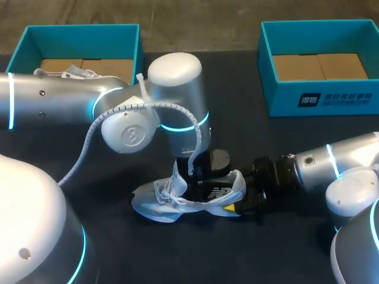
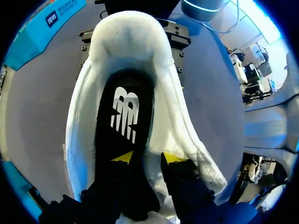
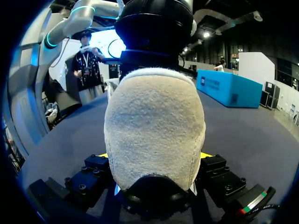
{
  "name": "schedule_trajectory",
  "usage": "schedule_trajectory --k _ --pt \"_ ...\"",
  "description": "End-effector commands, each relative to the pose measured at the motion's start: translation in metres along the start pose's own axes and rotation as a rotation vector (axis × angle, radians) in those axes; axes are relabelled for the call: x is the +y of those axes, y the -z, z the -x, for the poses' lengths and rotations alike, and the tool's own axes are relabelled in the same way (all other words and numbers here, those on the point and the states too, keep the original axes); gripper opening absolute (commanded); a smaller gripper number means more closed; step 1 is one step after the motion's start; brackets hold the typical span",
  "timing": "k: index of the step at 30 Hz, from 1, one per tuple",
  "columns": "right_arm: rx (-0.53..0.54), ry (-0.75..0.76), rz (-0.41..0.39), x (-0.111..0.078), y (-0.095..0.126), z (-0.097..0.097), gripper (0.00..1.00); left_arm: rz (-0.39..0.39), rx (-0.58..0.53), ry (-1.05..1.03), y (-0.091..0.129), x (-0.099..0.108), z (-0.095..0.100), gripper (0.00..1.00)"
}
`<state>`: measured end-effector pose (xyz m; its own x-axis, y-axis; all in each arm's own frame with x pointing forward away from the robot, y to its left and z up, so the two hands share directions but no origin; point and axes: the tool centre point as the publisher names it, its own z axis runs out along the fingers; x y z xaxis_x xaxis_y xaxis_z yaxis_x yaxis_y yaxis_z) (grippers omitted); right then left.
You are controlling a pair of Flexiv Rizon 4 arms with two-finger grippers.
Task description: Take the shoe out of the shoebox, open the shoe tongue, remove and reinsert the insole, then place the shoe into the shoebox
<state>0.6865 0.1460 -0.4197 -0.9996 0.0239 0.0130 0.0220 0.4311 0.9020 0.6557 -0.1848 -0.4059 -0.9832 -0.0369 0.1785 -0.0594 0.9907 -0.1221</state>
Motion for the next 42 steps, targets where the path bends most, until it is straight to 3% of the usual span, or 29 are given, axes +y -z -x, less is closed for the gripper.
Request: schedule_trajectory --k 1,15,26,29,30,32,42 --pt "-0.001 -0.002 -0.004 0.000 -0.003 0.000 0.00 0.005 -0.029 0.004 -0.010 -0.002 0.002 0.38" --pt "-0.001 -0.002 -0.004 0.000 -0.003 0.000 0.00 0.022 -0.176 0.019 -0.018 -0.008 0.026 0.36" --pt "-0.001 -0.002 -0.004 0.000 -0.003 0.000 0.00 0.036 -0.193 0.034 -0.015 -0.009 0.041 0.26" --pt "-0.001 -0.002 -0.004 0.000 -0.003 0.000 0.00 0.040 -0.200 0.029 -0.017 -0.009 0.041 0.14" --pt "-0.001 -0.002 -0.004 0.000 -0.003 0.000 0.00 0.041 -0.207 0.026 -0.017 -0.009 0.040 0.00" --pt "-0.001 -0.002 -0.004 0.000 -0.003 0.000 0.00 0.040 -0.209 0.024 -0.016 -0.008 0.040 0.00" --pt "-0.001 -0.002 -0.004 0.000 -0.003 0.000 0.00 -0.059 -0.010 0.028 0.016 0.003 0.040 0.00"
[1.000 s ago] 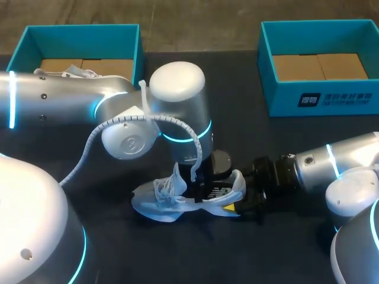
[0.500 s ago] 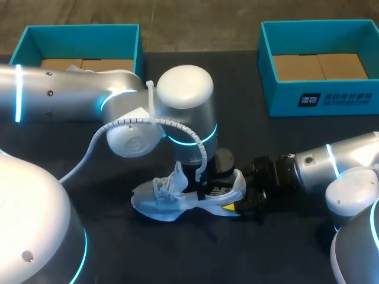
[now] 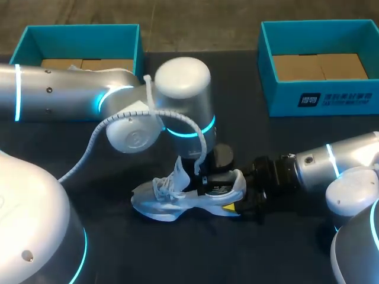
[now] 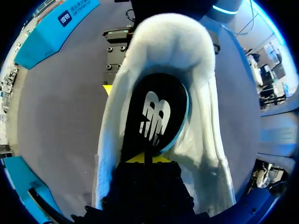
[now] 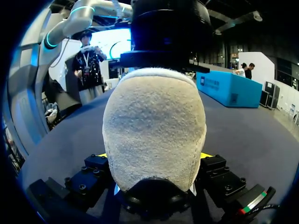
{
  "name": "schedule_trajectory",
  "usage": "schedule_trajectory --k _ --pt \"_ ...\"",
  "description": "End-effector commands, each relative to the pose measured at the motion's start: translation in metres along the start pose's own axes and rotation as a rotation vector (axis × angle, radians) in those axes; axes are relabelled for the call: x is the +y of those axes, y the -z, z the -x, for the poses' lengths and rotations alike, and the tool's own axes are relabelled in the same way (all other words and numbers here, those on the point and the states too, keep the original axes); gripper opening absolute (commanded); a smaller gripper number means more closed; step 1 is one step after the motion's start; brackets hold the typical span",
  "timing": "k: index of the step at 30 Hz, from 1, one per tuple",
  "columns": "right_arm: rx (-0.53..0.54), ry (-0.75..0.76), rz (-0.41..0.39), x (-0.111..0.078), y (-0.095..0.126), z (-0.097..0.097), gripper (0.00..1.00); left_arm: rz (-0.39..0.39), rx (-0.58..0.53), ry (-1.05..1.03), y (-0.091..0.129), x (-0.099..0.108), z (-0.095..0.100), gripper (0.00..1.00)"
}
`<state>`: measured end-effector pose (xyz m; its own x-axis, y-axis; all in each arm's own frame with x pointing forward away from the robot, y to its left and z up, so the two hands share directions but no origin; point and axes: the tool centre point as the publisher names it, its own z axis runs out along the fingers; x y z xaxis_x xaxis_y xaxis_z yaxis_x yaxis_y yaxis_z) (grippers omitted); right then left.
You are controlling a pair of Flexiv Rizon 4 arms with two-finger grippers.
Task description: Take the shoe out of the shoebox, open the shoe tongue, remove and reinsert the insole, then place the shoe into the shoebox
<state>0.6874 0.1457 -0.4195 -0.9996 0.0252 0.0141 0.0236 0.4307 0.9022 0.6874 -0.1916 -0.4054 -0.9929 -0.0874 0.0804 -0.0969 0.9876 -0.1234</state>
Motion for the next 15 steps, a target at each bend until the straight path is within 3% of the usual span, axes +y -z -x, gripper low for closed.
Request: schedule_trajectory --k 1,15 --pt "0.000 0.000 -0.004 0.000 -0.004 -0.001 0.00 -0.060 0.118 -0.008 0.014 0.012 0.011 0.00" --pt "0.000 0.000 -0.004 0.000 -0.004 -0.001 0.00 -0.156 0.364 -0.065 0.039 0.021 0.007 0.00"
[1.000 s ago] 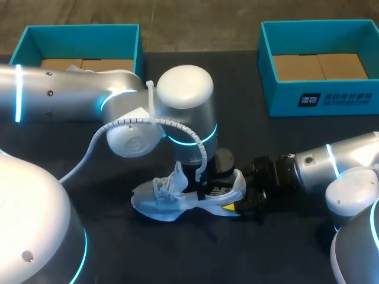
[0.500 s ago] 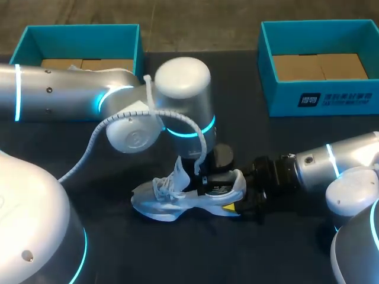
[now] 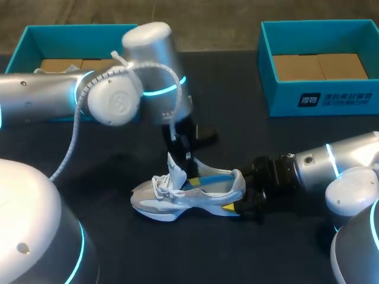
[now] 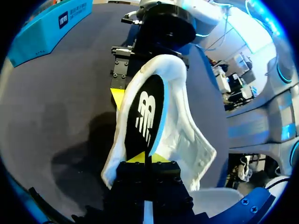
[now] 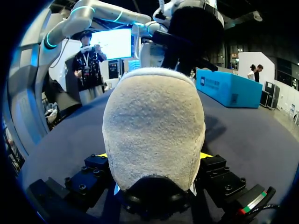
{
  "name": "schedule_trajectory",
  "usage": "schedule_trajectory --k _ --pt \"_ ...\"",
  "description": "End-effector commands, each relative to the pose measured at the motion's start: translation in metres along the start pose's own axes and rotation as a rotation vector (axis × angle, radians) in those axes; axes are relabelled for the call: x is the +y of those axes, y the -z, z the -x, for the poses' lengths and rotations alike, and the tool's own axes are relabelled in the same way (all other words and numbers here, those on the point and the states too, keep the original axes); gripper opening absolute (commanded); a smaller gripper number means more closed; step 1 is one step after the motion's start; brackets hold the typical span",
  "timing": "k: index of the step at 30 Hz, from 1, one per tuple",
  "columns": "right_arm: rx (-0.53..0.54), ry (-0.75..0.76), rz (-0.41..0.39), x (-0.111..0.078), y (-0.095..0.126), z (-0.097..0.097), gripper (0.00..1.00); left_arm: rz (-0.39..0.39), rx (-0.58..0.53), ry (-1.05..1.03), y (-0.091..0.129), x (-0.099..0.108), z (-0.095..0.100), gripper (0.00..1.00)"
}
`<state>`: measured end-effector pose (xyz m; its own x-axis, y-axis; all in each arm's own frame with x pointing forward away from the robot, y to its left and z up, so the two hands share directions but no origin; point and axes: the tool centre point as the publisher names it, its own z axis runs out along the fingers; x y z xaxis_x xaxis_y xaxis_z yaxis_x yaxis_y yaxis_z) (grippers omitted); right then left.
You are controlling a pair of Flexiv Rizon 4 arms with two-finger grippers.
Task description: Take the shoe out of the shoebox, open the shoe tongue, remove and reinsert the insole, then place the shoe into the shoebox
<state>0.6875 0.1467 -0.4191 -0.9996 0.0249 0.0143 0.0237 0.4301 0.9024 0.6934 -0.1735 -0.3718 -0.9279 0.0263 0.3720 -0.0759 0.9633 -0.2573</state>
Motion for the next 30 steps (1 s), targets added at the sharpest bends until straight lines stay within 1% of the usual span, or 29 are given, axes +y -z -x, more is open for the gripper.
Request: schedule_trajectory --k 1,7,10,16,18,19,21,26,27,28,29,30 --pt "-0.001 0.000 -0.005 -0.001 -0.003 -0.001 0.00 -0.028 0.050 -0.025 0.005 0.008 -0.001 0.00" --pt "-0.001 0.000 -0.005 -0.001 -0.003 -0.001 0.00 -0.050 0.110 -0.085 0.010 0.007 -0.015 0.00" --pt "-0.001 0.000 -0.005 -0.001 -0.003 -0.001 0.00 -0.066 0.116 -0.100 0.014 0.003 -0.021 0.00" --pt "-0.001 0.000 -0.005 -0.001 -0.003 -0.001 0.00 -0.106 0.075 -0.104 0.019 -0.004 -0.029 0.00" --pt "-0.001 0.000 -0.005 -0.001 -0.003 -0.001 0.00 -0.122 0.032 -0.091 0.020 -0.008 -0.030 0.00" --pt "-0.001 0.000 -0.005 -0.001 -0.003 -0.001 0.00 -0.130 0.031 -0.087 0.020 -0.010 -0.030 0.00" --pt "-0.001 0.000 -0.005 -0.001 -0.003 -0.001 0.00 -0.135 -0.009 -0.071 0.020 -0.013 -0.029 0.00" --pt "-0.001 0.000 -0.005 -0.001 -0.003 -0.001 0.00 -0.150 -0.034 -0.033 0.019 -0.018 -0.024 0.00" --pt "-0.001 0.000 -0.005 -0.001 -0.003 -0.001 0.00 -0.154 -0.041 -0.029 0.019 -0.018 -0.024 0.04" --pt "-0.001 0.000 -0.005 -0.001 -0.003 -0.001 0.00 -0.155 -0.043 -0.027 0.019 -0.019 -0.024 0.15" --pt "-0.001 0.000 -0.005 -0.001 -0.003 -0.001 0.00 -0.154 -0.048 -0.026 0.019 -0.019 -0.024 0.28" --pt "-0.001 0.000 -0.005 -0.001 -0.003 -0.001 0.00 -0.156 -0.052 -0.025 0.019 -0.019 -0.024 0.36"
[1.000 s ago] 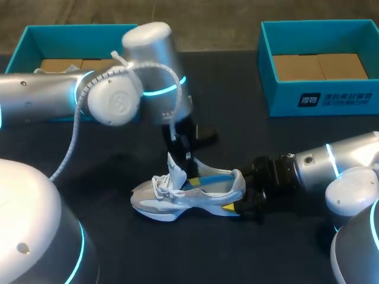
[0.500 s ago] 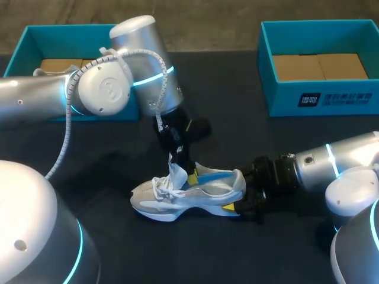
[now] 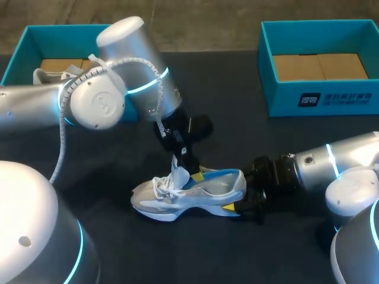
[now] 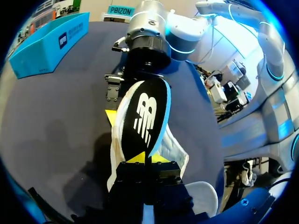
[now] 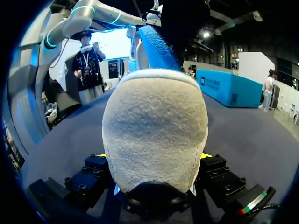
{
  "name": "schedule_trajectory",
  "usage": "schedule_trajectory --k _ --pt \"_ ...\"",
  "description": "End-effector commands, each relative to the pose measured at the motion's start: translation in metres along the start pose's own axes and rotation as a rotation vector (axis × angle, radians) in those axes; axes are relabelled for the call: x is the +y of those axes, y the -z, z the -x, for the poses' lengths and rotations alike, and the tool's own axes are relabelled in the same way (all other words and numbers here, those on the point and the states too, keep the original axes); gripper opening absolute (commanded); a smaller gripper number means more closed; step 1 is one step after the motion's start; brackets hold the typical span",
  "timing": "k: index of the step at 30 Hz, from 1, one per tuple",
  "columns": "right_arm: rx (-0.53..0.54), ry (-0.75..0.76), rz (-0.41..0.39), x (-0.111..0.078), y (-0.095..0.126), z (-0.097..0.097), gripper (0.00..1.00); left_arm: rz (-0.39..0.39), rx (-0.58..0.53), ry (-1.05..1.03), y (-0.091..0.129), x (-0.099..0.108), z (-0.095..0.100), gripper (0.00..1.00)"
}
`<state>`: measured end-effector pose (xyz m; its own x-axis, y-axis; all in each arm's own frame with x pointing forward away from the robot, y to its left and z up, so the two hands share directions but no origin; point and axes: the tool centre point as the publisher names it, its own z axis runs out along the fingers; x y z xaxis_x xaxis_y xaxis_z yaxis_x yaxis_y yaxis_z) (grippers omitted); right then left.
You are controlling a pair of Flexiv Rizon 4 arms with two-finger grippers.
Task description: Take the shoe out of the shoebox, open the shoe tongue, remove and reinsert the insole, then place the shoe into the shoebox
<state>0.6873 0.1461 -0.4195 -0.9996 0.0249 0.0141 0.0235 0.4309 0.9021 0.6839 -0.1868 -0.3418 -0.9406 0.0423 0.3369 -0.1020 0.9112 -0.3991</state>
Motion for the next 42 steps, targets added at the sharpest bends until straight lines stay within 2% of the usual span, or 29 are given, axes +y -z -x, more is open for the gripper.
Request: schedule_trajectory --k 1,6,13,24,33,42 --pt "-0.001 0.000 -0.004 0.000 -0.003 0.000 0.00 -0.006 -0.027 0.001 0.000 0.000 -0.004 0.39" --pt "-0.001 0.000 -0.004 0.000 -0.003 0.000 0.00 -0.022 -0.074 -0.013 0.005 0.001 -0.012 0.38" --pt "-0.001 0.000 -0.004 0.000 -0.003 0.000 0.00 -0.055 -0.193 -0.046 0.015 -0.003 -0.026 0.38" --pt "-0.001 0.000 -0.004 0.000 -0.003 0.000 0.00 -0.089 -0.321 -0.088 0.010 -0.014 -0.043 0.38" --pt "-0.001 0.000 -0.004 0.000 -0.003 0.000 0.00 -0.102 -0.482 -0.088 -0.002 -0.022 -0.041 0.37" --pt "-0.001 0.000 -0.004 0.000 -0.003 0.000 0.00 -0.122 -0.568 -0.061 -0.004 -0.029 -0.031 0.36"
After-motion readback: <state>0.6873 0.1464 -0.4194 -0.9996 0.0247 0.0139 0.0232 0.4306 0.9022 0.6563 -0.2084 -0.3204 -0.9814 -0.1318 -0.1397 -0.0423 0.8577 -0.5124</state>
